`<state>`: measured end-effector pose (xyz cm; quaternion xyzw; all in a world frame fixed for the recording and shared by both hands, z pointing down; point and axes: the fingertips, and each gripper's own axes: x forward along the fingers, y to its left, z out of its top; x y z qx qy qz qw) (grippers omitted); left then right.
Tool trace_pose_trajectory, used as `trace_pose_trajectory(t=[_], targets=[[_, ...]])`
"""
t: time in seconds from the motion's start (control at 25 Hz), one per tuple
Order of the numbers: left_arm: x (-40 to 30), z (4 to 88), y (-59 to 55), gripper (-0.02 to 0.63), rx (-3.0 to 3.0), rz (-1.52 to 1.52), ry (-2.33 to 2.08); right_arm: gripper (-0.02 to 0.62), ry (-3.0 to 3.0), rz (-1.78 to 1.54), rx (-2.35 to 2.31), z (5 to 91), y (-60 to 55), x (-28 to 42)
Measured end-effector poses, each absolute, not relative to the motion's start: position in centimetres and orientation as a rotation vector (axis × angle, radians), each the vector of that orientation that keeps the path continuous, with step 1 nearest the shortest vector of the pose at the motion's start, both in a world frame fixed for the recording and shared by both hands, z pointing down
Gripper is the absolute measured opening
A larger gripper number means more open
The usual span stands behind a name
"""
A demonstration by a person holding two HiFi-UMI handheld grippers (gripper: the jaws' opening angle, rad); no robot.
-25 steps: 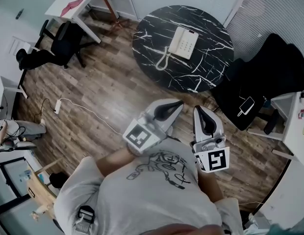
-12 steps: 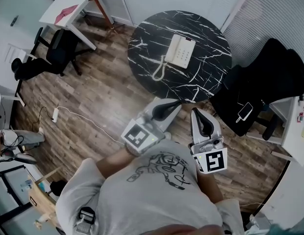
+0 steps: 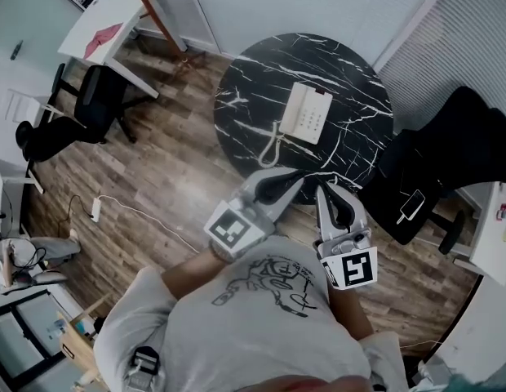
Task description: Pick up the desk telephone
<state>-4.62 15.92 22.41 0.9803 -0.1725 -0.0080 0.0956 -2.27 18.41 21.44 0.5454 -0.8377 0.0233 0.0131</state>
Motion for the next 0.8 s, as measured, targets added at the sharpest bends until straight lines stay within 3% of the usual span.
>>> trace_pose_trajectory(t=[0.8], targets=[[-4.3, 25.9, -3.9, 0.025, 2.871, 0.059, -0.315, 0.006, -2.471, 0.202, 1.844, 23.7, -1.8, -2.6]])
